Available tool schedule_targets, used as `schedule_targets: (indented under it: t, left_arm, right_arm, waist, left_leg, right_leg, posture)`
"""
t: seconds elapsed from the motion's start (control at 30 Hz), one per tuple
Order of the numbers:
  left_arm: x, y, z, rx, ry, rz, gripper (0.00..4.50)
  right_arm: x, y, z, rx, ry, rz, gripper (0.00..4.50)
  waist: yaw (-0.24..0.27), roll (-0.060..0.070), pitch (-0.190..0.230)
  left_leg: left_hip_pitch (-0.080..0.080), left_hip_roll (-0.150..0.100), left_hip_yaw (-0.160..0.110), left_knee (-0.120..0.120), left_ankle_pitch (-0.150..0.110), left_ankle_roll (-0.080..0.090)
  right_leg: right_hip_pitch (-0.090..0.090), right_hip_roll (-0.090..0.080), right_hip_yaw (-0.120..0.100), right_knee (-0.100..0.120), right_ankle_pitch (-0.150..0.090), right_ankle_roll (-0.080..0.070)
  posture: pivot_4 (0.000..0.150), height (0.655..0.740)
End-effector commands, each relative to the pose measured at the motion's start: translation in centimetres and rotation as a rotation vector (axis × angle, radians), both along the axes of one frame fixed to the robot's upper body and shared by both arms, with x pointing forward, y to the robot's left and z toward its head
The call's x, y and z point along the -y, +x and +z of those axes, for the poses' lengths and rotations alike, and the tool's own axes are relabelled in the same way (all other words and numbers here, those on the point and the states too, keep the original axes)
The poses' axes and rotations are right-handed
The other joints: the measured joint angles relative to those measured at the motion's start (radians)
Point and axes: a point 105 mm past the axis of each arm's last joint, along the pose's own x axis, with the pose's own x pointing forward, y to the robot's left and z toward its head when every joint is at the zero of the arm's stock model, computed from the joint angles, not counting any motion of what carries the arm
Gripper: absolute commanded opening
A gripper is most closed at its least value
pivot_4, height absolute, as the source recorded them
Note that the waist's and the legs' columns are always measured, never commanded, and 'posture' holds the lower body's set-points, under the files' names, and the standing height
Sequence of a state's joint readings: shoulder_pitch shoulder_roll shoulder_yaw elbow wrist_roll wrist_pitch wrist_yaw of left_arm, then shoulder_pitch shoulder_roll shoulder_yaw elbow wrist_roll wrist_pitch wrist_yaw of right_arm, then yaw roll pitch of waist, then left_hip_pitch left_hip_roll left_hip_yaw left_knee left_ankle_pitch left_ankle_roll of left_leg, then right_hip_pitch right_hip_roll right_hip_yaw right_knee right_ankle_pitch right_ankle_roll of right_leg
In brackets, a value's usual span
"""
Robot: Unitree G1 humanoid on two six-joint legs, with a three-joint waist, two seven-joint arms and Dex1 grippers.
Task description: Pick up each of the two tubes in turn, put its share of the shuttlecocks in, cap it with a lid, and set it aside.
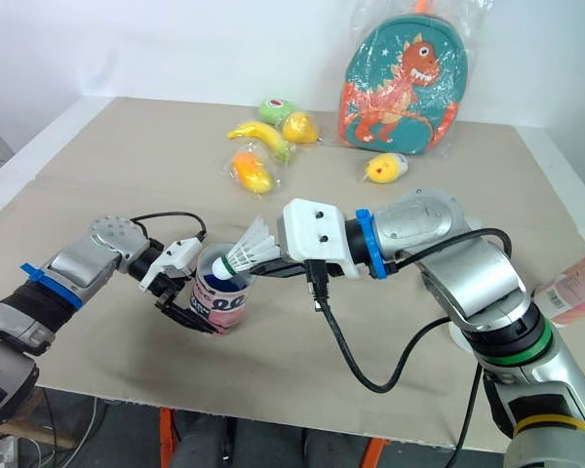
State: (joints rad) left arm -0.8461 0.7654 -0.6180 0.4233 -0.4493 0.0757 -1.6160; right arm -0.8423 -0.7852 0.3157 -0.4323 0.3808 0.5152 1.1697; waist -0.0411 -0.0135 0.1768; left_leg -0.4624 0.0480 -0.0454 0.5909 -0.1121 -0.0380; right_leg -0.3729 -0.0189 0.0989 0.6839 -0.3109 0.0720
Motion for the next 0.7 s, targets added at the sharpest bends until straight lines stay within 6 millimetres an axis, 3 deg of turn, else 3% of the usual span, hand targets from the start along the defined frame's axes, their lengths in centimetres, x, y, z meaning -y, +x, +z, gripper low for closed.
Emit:
schedule_targets:
  t: [0.03,0.13,0.2,0.3,0.4,0.53,0.63,0.7]
  left_arm:
    - [0.4,0.1,0.5,0.008,-0.011,-0.007,2.96]
    - [0.5,0.2,0.6,0.008,-0.012,-0.006,2.96]
    - [0.5,0.2,0.7,0.008,-0.011,-0.006,2.96]
    - [0.9,0.5,0.8,0.019,-0.015,-0.012,2.96]
    - [1.3,0.7,0.9,0.026,-0.025,-0.018,2.96]
    - [1.7,0.6,0.8,0.026,-0.029,-0.030,2.96]
    - [1.4,0.4,0.4,0.035,-0.008,-0.043,2.96]
    - [1.3,0.3,0.2,0.042,-0.001,-0.048,2.96]
  right_arm:
    - [-0.1,-0.6,0.7,-0.009,-0.005,0.046,1.63]
    - [0.3,-1.6,2.1,-0.055,0.058,0.092,2.00]
    - [0.7,-1.7,2.9,-0.057,0.098,0.089,2.00]
    - [3.5,-1.8,4.4,-0.084,0.240,-0.025,2.00]
    - [5.5,-2.2,4.5,-0.106,0.321,-0.132,2.00]
    - [11.1,-1.0,2.2,-0.107,0.385,-0.498,2.00]
    - [15.3,-1.3,0.7,-0.095,0.481,-0.744,2.00]
    - [17.1,-2.0,0.8,-0.088,0.590,-0.839,2.00]
  waist:
    - [0.000,0.000,0.000]
    - [0.000,0.000,0.000]
    - [0.001,0.000,0.000]
    - [0.013,-0.001,0.000]
    - [0.021,-0.001,0.000]
    - [0.021,-0.002,0.000]
    - [0.021,-0.002,0.000]
    - [0.018,-0.002,0.000]
  left_leg:
    - [0.000,0.000,0.000,0.000,0.000,0.000]
    - [0.000,0.000,0.000,0.000,0.000,0.000]
    - [0.000,0.000,0.000,0.000,0.000,0.000]
    - [0.000,0.000,-0.001,0.000,0.000,0.000]
    - [-0.001,0.000,-0.001,0.000,0.000,0.000]
    - [-0.001,0.000,-0.001,0.000,0.000,0.000]
    - [-0.001,0.000,-0.001,0.000,0.000,0.000]
    - [-0.001,0.000,-0.001,0.000,0.000,0.000]
  right_leg:
    - [0.000,0.000,0.000,0.000,0.000,0.000]
    - [0.000,0.000,0.000,0.000,0.000,0.000]
    - [0.000,0.000,0.000,0.000,0.000,-0.001]
    - [0.001,0.000,-0.001,0.000,0.002,-0.004]
    - [0.001,0.000,-0.001,0.000,0.002,-0.004]
    - [0.001,0.000,-0.002,0.000,0.002,-0.004]
    - [0.001,0.000,-0.002,0.000,0.002,-0.004]
    - [0.000,0.000,-0.002,0.000,0.002,-0.004]
  posture:
    - [0.150,0.7400]
    - [0.150,0.7400]
    - [0.150,0.7400]
    - [0.150,0.7400]
    - [0.150,0.7400]
    - [0.150,0.7400]
    - [0.150,0.7400]
    - [0.150,0.7400]
